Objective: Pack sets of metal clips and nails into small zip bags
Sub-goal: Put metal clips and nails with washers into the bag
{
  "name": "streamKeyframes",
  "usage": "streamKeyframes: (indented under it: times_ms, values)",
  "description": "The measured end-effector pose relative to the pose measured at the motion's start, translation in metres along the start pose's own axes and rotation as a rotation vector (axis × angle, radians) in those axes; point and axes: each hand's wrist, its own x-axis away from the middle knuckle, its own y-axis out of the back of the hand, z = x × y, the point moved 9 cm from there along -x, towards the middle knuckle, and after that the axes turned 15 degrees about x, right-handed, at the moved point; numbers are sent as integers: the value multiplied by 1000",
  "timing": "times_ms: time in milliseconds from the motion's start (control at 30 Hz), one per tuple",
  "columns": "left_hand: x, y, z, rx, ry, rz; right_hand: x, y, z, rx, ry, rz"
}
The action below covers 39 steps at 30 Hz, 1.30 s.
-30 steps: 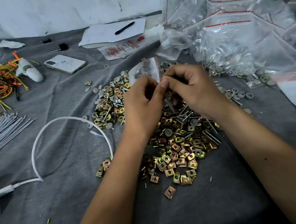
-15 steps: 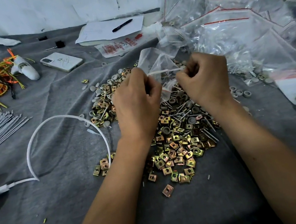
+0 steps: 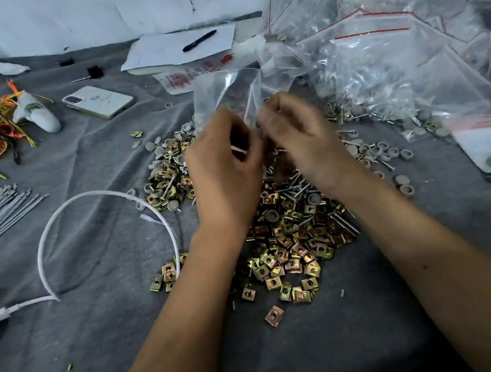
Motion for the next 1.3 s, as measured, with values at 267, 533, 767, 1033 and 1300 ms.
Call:
streamKeyframes:
  times_ms: [267, 533, 767, 1033, 1300]
  values:
    - [4, -5, 23, 142, 209, -4, -4, 9, -15, 113, -79, -135]
    - [-5, 40, -11, -103, -36, -259, 3, 57, 0, 512, 17, -463]
    - [3, 41, -53, -253, -403, -264, -4, 27, -3, 335, 74, -107]
    - [0, -5, 4, -501, 50, 182, -5, 4, -24, 1250, -50, 223]
    - [5, -15, 12, -372, 124, 356, -6, 8, -30, 1369, -171, 198]
